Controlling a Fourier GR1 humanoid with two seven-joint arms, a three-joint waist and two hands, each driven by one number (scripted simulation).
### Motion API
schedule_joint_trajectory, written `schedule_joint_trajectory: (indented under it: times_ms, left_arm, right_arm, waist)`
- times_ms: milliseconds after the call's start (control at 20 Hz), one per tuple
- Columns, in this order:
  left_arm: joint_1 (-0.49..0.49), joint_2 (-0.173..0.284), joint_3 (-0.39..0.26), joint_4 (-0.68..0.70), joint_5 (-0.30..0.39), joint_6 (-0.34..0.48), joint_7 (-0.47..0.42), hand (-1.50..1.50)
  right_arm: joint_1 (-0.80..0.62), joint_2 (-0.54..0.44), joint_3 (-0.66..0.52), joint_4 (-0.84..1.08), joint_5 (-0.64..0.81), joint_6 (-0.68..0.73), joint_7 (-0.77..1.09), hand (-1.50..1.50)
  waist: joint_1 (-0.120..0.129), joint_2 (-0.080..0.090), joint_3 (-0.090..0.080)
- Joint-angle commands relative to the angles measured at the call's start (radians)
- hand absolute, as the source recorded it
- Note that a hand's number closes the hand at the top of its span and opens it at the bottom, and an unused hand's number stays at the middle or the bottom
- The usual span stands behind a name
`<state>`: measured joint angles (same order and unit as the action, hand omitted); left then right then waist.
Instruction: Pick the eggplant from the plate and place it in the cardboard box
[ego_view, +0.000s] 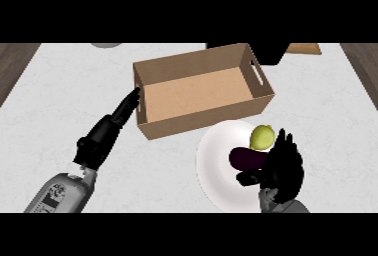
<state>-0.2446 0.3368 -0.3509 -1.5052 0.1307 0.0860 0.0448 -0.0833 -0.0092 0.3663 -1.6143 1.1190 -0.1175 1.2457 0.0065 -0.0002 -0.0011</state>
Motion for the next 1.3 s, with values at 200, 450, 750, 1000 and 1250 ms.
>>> schedule_joint_trajectory:
  times_ms: [200, 450, 750, 1000, 1250]
  left_arm:
    - [0.037, -0.023, -0.014, 0.001, -0.031, -0.019, -0.022, 0.0]
    - [0.01, 0.002, 0.04, -0.032, -0.013, -0.031, 0.008, 0.0]
    - [-0.021, -0.039, 0.03, 0.02, -0.037, -0.035, -0.004, 0.0]
    - [0.003, -0.052, 0.031, 0.012, -0.049, -0.028, 0.008, 0.0]
    - [-0.017, -0.026, 0.078, 0.014, -0.035, -0.067, 0.008, 0.0]
  right_arm:
    - [-0.061, 0.009, 0.019, 0.031, 0.026, 0.021, 0.236, -1.5]
    - [-0.031, 0.009, 0.045, 0.067, 0.01, -0.031, 0.241, -1.5]
    - [-0.079, 0.009, -0.005, 0.184, -0.077, -0.073, 0.197, -1.5]
    - [-0.073, 0.009, -0.017, 0.181, -0.097, -0.038, 0.204, -1.5]
    - [-0.066, 0.009, -0.003, 0.227, -0.106, -0.074, 0.167, -1.5]
  waist:
    - [0.0, 0.0, 0.001]
    - [0.005, -0.002, 0.001]
    - [0.003, 0.003, 0.002]
    - [-0.002, 0.0, 0.001]
    - [-0.004, 0.001, 0.001]
